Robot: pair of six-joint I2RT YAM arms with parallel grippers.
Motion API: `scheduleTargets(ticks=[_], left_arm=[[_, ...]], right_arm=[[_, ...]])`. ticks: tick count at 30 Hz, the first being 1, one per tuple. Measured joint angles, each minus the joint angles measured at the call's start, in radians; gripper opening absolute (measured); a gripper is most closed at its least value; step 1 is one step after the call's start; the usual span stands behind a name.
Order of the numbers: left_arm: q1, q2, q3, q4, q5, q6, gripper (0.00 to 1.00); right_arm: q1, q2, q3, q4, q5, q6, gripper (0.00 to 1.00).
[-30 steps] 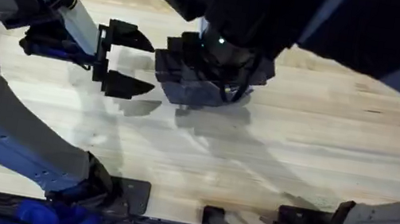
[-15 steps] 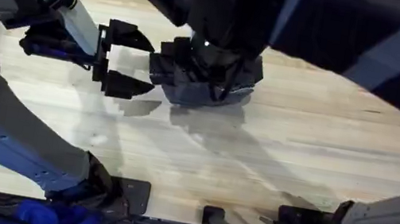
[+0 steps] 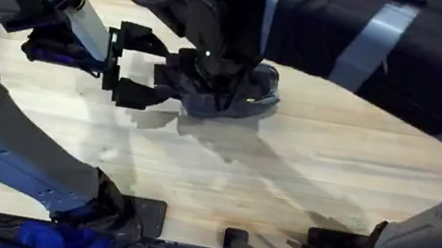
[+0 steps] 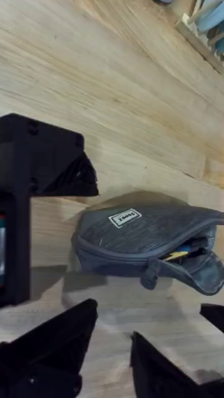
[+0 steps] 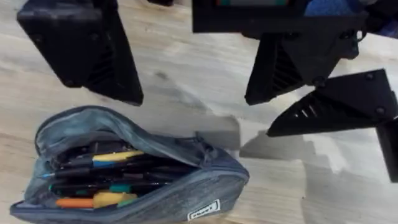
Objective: Unzip the bag, pick up the pens from the table one at a time and place them inside, then zip the bag closed.
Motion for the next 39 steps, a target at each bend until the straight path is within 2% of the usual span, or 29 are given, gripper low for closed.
scheduleTargets(ticks=[23, 39], left_arm=[[0.0, 0.0, 0.0, 0.005, -0.004, 0.001, 0.993], [0.002, 0.0, 0.0, 0.007, -0.001, 0.0, 0.993]], right_arm=[[0.0, 0.126, 0.0, 0.067, 0.004, -0.002, 0.995], [0.0, 0.127, 0.0, 0.096, 0.07, -0.024, 0.986]])
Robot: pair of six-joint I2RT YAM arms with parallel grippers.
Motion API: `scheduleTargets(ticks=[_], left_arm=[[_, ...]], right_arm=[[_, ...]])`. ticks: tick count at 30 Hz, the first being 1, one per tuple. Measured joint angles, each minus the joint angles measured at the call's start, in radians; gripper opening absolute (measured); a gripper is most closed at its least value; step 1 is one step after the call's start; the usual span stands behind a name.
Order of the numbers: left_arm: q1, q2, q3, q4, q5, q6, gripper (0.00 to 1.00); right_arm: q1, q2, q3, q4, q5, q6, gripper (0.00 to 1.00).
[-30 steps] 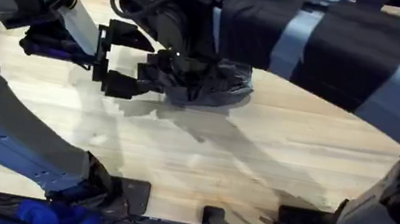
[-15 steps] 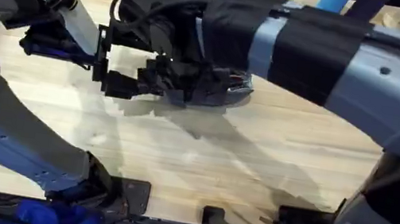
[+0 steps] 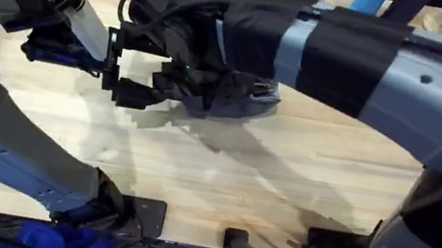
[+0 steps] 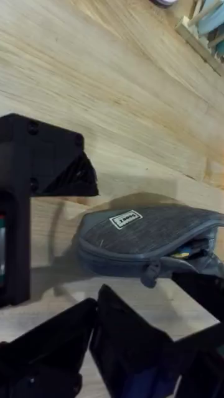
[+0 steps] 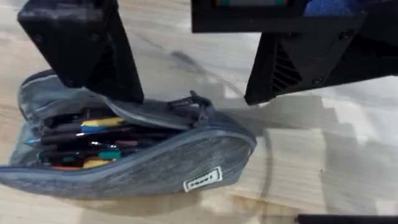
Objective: Unzip the bag, pick up the pens from the table one at a time and place them inside, then zip the bag closed.
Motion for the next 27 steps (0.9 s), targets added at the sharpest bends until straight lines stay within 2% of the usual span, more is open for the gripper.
scheduleTargets(ticks=[4, 13, 27], left_arm=[[0.0, 0.0, 0.0, -0.003, 0.0, 0.0, 0.993], [0.0, 0.0, 0.0, -0.003, 0.0, 0.0, 0.993], [0.0, 0.0, 0.0, -0.003, 0.0, 0.0, 0.993]], right_arm=[[0.0, 0.0, 0.0, 0.004, 0.02, 0.0, 0.981], [0.0, 0.0, 0.0, 0.006, 0.039, 0.0, 0.88], [0.0, 0.0, 0.0, 0.008, 0.04, 0.0, 0.467]])
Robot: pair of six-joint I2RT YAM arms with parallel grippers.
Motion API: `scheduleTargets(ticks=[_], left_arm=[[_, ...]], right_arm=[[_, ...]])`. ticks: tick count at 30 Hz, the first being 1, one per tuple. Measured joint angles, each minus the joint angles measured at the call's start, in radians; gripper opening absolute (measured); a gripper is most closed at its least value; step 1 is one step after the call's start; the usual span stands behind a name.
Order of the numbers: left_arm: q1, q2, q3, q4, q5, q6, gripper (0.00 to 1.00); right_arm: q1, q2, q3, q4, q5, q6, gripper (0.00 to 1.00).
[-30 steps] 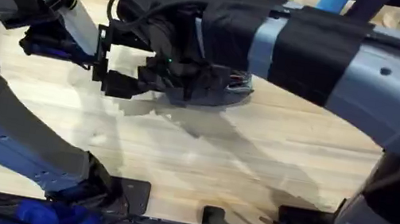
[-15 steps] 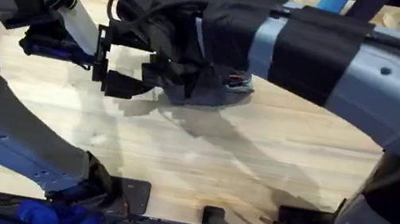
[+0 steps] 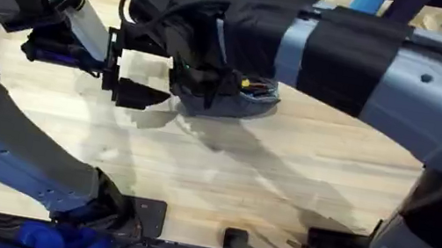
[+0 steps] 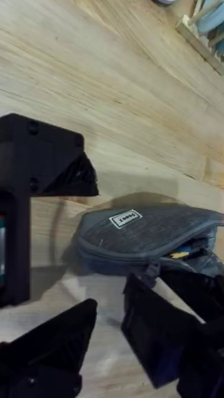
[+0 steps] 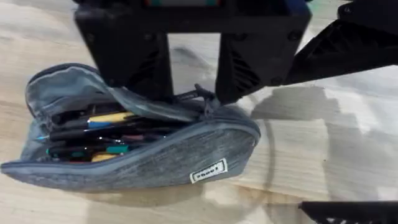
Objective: Unzip the bag, pick up the pens from the table one at a time and place them inside, then zip the bag closed.
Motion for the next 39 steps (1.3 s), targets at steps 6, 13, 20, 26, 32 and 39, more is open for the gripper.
scheduleTargets(ticks=[6, 13, 20, 26, 32, 39], left_arm=[[0.0, 0.0, 0.0, 0.0, 0.0, 0.0, 0.993], [0.0, 0.0, 0.0, 0.0, 0.0, -0.002, 0.993], [0.0, 0.0, 0.0, 0.0, 0.0, -0.002, 0.993], [0.0, 0.0, 0.0, 0.0, 0.0, -0.003, 0.994], [0.0, 0.0, 0.0, 0.0, 0.0, -0.003, 0.994], [0.0, 0.0, 0.0, 0.0, 0.0, -0.003, 0.993]], right_arm=[[0.0, 0.0, 0.0, 0.0, 0.0, -0.001, 0.245], [0.0, 0.0, 0.0, 0.0, 0.0, -0.003, 0.033], [0.0, 0.0, 0.0, 0.0, 0.0, -0.003, 0.032], [0.0, 0.0, 0.0, 0.0, 0.0, -0.003, 0.032], [0.0, 0.0, 0.0, -0.003, 0.0, -0.003, 0.032], [0.0, 0.0, 0.005, -0.029, 0.021, -0.014, 0.032]])
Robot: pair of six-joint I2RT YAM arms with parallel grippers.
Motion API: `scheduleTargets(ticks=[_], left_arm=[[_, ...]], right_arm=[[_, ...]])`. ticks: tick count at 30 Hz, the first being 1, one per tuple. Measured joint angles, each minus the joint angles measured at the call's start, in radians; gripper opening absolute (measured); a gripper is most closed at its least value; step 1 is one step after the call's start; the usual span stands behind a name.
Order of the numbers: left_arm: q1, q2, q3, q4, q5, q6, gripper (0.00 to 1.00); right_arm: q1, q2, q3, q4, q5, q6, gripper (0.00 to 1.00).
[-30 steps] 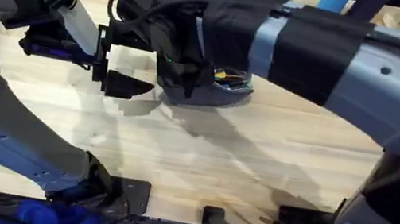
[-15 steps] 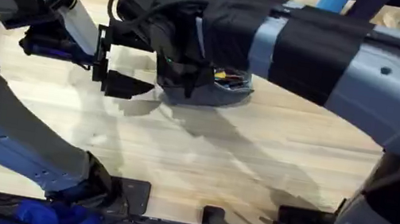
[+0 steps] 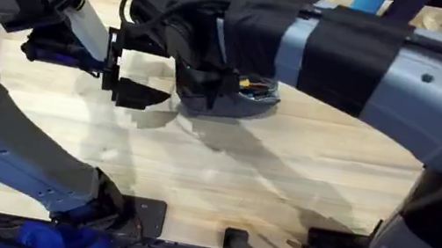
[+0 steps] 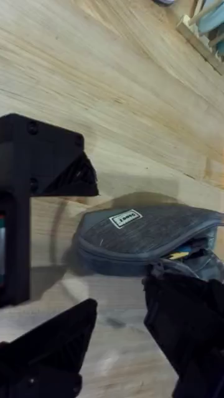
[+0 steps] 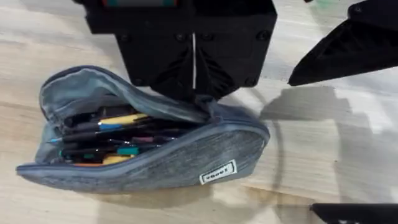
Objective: Unzip the bag, pick up the pens from the table one at a time and place them inside, then zip the bag closed.
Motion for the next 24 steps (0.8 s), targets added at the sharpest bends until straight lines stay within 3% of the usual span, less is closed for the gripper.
scheduleTargets(ticks=[24], left_arm=[[0.0, 0.0, 0.0, 0.0, 0.0, 0.0, 0.993]], right_arm=[[0.0, 0.0, 0.063, -0.053, 0.008, -0.031, 0.032]])
